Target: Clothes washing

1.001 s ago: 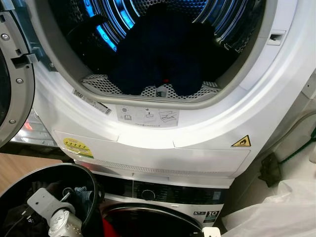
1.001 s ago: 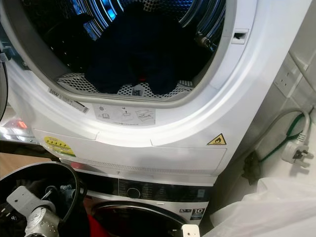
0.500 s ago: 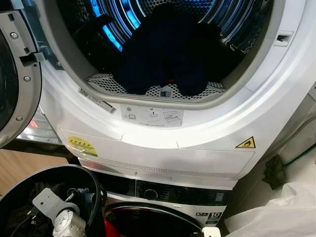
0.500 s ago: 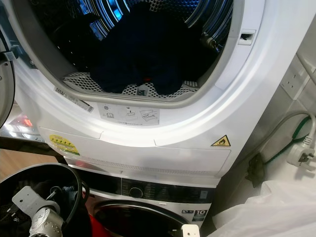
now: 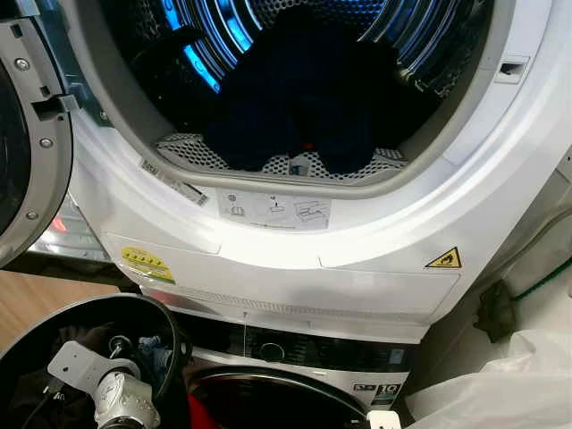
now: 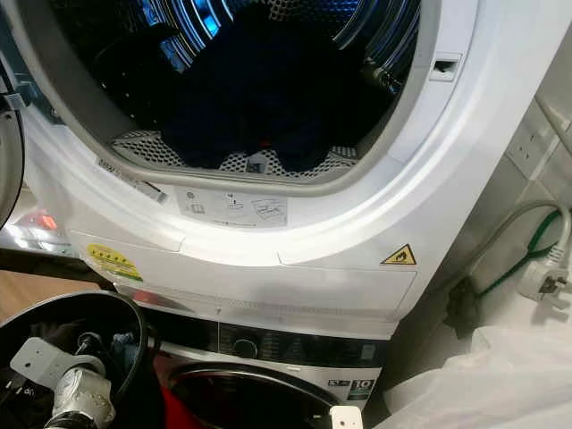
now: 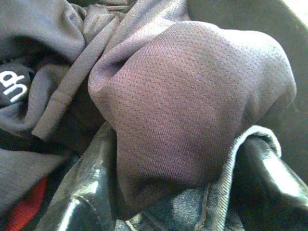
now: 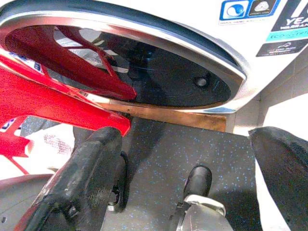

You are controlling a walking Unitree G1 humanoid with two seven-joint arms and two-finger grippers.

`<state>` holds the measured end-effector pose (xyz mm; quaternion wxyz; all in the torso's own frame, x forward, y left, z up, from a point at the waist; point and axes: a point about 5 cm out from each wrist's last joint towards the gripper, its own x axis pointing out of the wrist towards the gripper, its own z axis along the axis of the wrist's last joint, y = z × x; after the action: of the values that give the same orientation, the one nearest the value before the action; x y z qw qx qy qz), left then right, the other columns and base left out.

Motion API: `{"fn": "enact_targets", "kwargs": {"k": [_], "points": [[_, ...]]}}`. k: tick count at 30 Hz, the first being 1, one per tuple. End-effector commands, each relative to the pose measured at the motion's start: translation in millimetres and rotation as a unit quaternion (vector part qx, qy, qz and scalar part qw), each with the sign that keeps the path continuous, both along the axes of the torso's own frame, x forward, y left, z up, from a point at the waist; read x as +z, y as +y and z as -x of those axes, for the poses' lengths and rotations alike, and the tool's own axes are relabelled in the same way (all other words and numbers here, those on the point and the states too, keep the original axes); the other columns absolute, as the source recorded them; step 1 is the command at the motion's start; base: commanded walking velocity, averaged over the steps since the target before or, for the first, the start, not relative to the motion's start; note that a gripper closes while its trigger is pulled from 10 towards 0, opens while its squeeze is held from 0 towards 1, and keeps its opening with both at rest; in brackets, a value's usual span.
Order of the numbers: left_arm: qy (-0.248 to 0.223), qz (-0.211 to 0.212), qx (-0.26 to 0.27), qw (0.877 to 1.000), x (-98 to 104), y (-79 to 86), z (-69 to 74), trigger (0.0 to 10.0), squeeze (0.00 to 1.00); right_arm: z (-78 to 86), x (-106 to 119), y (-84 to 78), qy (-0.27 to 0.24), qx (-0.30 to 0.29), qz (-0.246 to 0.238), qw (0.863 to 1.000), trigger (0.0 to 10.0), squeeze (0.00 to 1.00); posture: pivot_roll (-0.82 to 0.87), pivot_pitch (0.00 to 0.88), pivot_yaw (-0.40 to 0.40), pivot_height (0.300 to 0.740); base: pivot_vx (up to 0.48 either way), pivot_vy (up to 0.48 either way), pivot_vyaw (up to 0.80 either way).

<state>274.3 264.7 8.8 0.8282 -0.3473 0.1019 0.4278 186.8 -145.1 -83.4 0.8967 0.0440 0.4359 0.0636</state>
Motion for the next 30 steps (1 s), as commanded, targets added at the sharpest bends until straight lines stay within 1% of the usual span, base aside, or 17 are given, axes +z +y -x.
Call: {"fn": "enact_targets", "kwargs": {"k": [1, 2, 4, 5, 6, 7, 8, 10, 13, 17, 20, 21, 22, 30], "points": [[-0.034, -0.001, 0.014, 0.999, 11.2, 3.7, -7.7, 0.0, 0.0, -1.3, 0.8, -0.7, -0.005, -0.004, 0.001, 1.0, 10.0, 0.0, 0.1, 0.0, -0.001, 0.74, 0.0, 0.0, 0.0], [-0.034, -0.001, 0.014, 0.999, 11.2, 3.7, -7.7, 0.0, 0.0, -1.3, 0.8, -0.7, -0.005, -0.004, 0.001, 1.0, 10.0, 0.0, 0.1, 0.0, -0.001, 0.74, 0.0, 0.0, 0.0], [-0.056, 0.008, 0.011, 0.998, 14.7, 1.7, -12.1, 0.0, 0.0, -1.4, 0.9, -1.3, -0.006, -0.005, 0.002, 1.0, 10.0, 0.0, 0.1, 0.0, -0.002, 0.74, 0.0, 0.0, 0.0], [-0.056, 0.008, 0.011, 0.998, 14.7, 1.7, -12.1, 0.0, 0.0, -1.4, 0.9, -1.3, -0.006, -0.005, 0.002, 1.0, 10.0, 0.0, 0.1, 0.0, -0.002, 0.74, 0.0, 0.0, 0.0], [-0.068, 0.009, 0.002, 0.998, 16.9, -0.1, -15.0, 0.0, 0.0, -1.5, 1.0, -1.3, -0.006, -0.005, 0.002, 1.0, 10.0, 0.0, 0.1, 0.0, -0.002, 0.74, 0.0, 0.0, 0.0], [-0.096, -0.008, -0.034, 0.995, 24.7, -4.5, -22.9, 0.0, 0.0, -1.6, 1.1, -1.4, -0.008, -0.006, 0.002, 1.0, 10.0, 0.0, 0.1, 0.0, -0.002, 0.74, 0.0, 0.0, 0.0], [-0.11, -0.014, -0.05, 0.993, 28.4, -7.2, -26.6, 0.0, 0.0, -1.6, 1.1, -1.4, -0.008, -0.006, 0.002, 1.0, 10.0, 0.0, 0.1, 0.0, -0.002, 0.74, 0.0, 0.0, 0.0], [-0.123, -0.019, -0.065, 0.99, 32.0, -10.1, -30.2, 0.0, 0.0, -1.7, 1.1, -1.4, -0.008, -0.005, 0.003, 1.0, 10.0, 0.0, 0.1, 0.0, -0.002, 0.74, 0.0, 0.0, 0.0], [-0.126, -0.02, -0.068, 0.989, 32.9, -10.8, -31.2, 0.0, 0.0, -1.7, 1.2, -1.4, -0.008, -0.005, 0.003, 1.0, 10.0, 0.0, 0.1, 0.0, -0.002, 0.74, 0.0, 0.0, 0.0], [-0.142, -0.007, -0.075, 0.987, 34.5, -13.6, -34.0, 0.0, 0.0, -2.3, 1.4, -1.2, -0.009, -0.006, 0.003, 1.0, 10.0, 0.0, 0.1, 0.0, -0.002, 0.74, 0.0, 0.0, 0.0], [-0.145, 0.002, -0.106, 0.984, 32.6, -21.2, -36.5, 0.0, 0.0, -2.4, 1.5, -1.0, -0.009, -0.005, 0.003, 1.0, 10.0, 0.0, 0.1, 0.0, 0.0, 0.74, 0.0, 0.0, 0.0], [-0.145, 0.002, -0.106, 0.984, 32.6, -21.2, -36.5, 0.0, 0.0, -2.4, 1.5, -1.0, -0.009, -0.005, 0.003, 1.0, 10.0, 0.0, 0.1, 0.0, 0.0, 0.74, 0.0, 0.0, 0.0], [-0.145, 0.003, -0.12, 0.982, 30.3, -25.3, -36.0, 0.0, 0.0, -2.4, 1.5, -0.9, -0.009, -0.005, 0.003, 1.0, 10.0, 0.0, 0.1, 0.0, 0.0, 0.74, 0.0, 0.0, 0.0], [-0.135, -0.003, -0.147, 0.98, 21.3, -36.1, -30.2, 0.0, 0.0, -2.7, 1.6, -0.9, -0.01, -0.006, 0.002, 1.0, 10.0, 0.0, 0.09, 0.0, 0.003, 0.74, 0.0, 0.0, 0.0]]}}
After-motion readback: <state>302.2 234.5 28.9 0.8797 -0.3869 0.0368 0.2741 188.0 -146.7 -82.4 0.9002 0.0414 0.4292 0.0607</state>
